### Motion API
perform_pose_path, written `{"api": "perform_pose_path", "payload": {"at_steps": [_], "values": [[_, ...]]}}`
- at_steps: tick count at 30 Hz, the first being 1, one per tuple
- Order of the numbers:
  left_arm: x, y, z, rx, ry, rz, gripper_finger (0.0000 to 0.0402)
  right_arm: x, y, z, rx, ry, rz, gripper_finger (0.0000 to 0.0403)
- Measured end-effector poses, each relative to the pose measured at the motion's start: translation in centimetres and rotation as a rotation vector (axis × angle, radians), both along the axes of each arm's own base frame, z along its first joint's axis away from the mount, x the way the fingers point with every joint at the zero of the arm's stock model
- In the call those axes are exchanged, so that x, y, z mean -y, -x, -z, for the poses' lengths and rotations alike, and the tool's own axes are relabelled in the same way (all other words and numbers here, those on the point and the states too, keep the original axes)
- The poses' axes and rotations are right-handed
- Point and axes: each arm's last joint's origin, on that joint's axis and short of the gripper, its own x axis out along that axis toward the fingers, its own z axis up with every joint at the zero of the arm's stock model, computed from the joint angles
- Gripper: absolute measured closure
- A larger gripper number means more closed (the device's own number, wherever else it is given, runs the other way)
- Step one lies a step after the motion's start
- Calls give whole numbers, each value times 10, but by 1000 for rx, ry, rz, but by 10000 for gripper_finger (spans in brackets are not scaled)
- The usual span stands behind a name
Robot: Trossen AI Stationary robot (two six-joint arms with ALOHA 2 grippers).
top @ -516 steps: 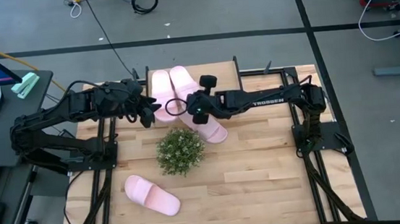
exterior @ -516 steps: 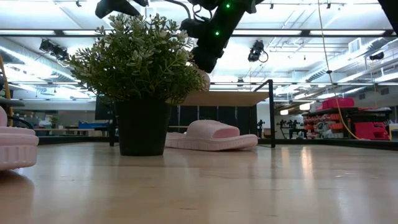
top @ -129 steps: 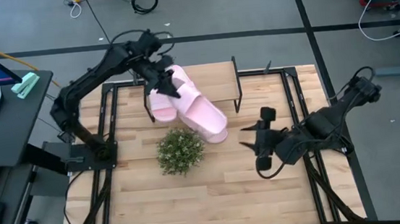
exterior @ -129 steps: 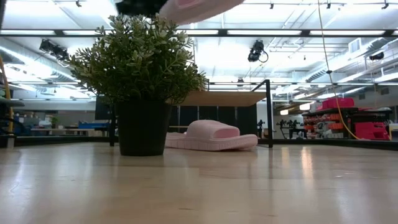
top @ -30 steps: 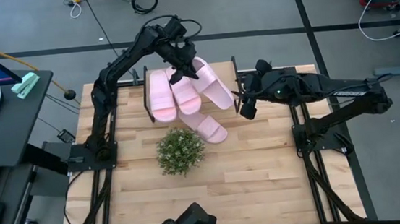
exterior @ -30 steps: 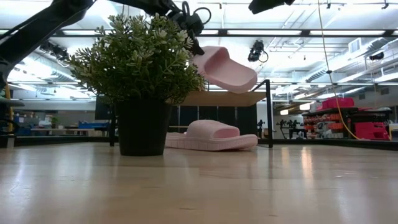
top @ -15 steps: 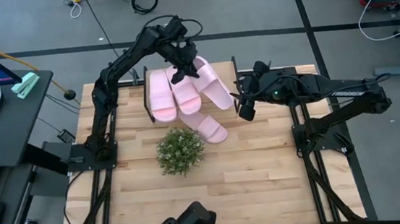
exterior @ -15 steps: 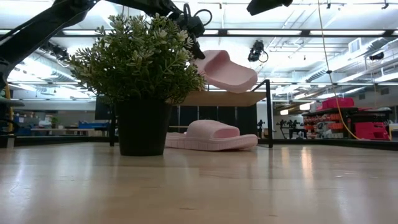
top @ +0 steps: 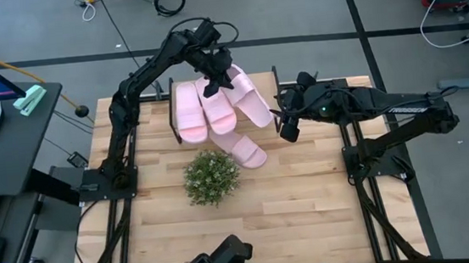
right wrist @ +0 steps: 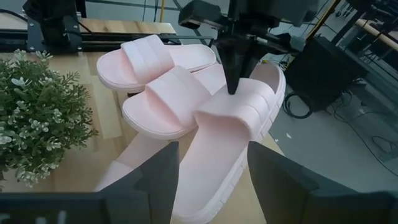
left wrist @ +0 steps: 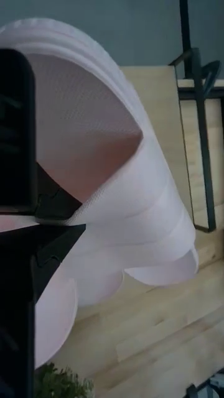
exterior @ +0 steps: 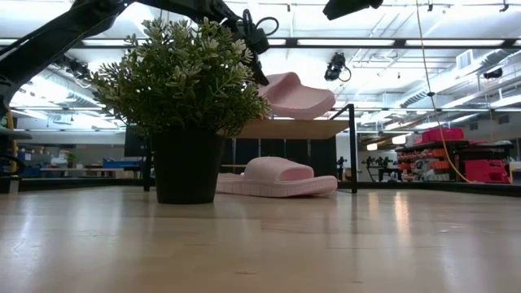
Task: Pick and place slides into the shelf
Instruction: Put the pink slide on the shelf
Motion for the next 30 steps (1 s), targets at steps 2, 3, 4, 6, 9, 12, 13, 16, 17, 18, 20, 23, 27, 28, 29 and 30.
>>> {"api": "perform_pose_path", "payload": {"at_steps": [2, 3, 4, 6, 9, 12, 13, 16, 17, 18, 20, 23, 27, 28, 29, 30], "values": [[-2, -2, 5, -15, 3, -8, 379, 0, 0, 0, 1, -1, 1, 206], [-3, -3, 8, -21, 4, -11, 375, 0, 0, 0, 1, -1, 0, 206], [-4, -4, 10, -27, 8, -13, 371, 0, 0, 0, 1, -2, 1, 206], [-6, -6, 15, -35, 14, -21, 365, 0, 0, 0, 1, -2, 1, 206], [-8, -8, 20, -49, 25, -39, 359, 0, 0, 0, 3, -4, 2, 206], [-9, -10, 20, -51, 4, -51, 357, 0, 0, 0, 5, -8, 4, 206], [-10, -10, 20, -45, -3, -51, 357, 0, 0, 0, 5, -8, 4, 206], [-11, -12, 19, -24, -20, -51, 356, 0, 0, 0, 5, -8, 4, 206], [-11, -13, 19, -22, -23, -52, 355, 0, 0, 0, 5, -8, 4, 206], [-11, -13, 19, -19, -29, -53, 353, 0, 0, 0, 5, -8, 4, 206], [-12, -13, 19, -21, -39, -59, 347, 0, 0, 0, 5, -8, 4, 206], [-13, -13, 19, -25, -52, -67, 335, 0, 0, 0, 5, -10, 1, 206], [-13, -13, 19, -32, -62, -74, 311, 0, 0, 0, 6, -17, -10, 206], [-13, -13, 19, -33, -64, -76, 305, -1, 0, 0, 6, -18, -12, 206], [-13, -13, 19, -33, -66, -77, 298, -1, 0, 0, 6, -19, -13, 206], [-13, -13, 19, -33, -66, -77, 292, -1, 0, 0, 6, -19, -13, 206]]}}
